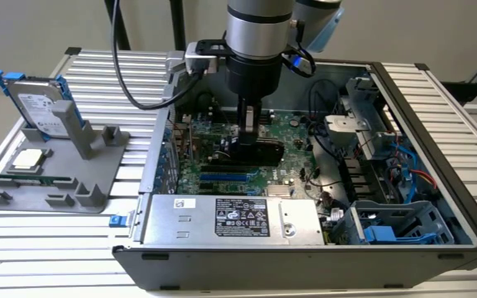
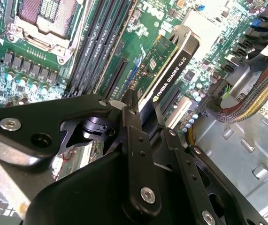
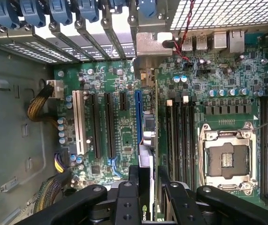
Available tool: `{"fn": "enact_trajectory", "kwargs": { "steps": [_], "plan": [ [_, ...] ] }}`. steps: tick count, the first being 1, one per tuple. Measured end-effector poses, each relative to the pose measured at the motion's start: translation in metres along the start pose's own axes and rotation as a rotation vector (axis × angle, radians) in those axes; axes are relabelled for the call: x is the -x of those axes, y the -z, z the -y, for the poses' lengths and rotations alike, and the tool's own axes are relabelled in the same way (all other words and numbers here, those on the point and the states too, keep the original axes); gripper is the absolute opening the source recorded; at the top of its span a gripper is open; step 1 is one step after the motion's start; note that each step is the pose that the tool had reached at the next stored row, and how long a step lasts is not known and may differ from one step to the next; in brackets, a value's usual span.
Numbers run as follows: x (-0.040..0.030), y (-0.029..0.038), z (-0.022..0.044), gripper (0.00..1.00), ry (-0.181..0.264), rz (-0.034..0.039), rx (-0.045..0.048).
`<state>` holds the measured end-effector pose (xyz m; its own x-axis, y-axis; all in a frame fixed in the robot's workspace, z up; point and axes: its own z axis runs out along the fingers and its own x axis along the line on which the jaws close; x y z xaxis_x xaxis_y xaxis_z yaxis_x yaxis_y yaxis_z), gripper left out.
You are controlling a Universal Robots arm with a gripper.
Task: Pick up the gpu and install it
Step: 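Insert the gpu into the slot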
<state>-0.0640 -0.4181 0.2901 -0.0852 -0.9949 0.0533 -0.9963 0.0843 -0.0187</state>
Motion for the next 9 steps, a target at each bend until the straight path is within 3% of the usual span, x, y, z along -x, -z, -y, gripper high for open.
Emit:
{"fn": "enact_trajectory", "kwargs": {
  "steps": [9],
  "plan": [
    [0.0002, -0.0032, -0.0001, 0.0, 0.002, -0.0009, -0.0002]
  ]
}}
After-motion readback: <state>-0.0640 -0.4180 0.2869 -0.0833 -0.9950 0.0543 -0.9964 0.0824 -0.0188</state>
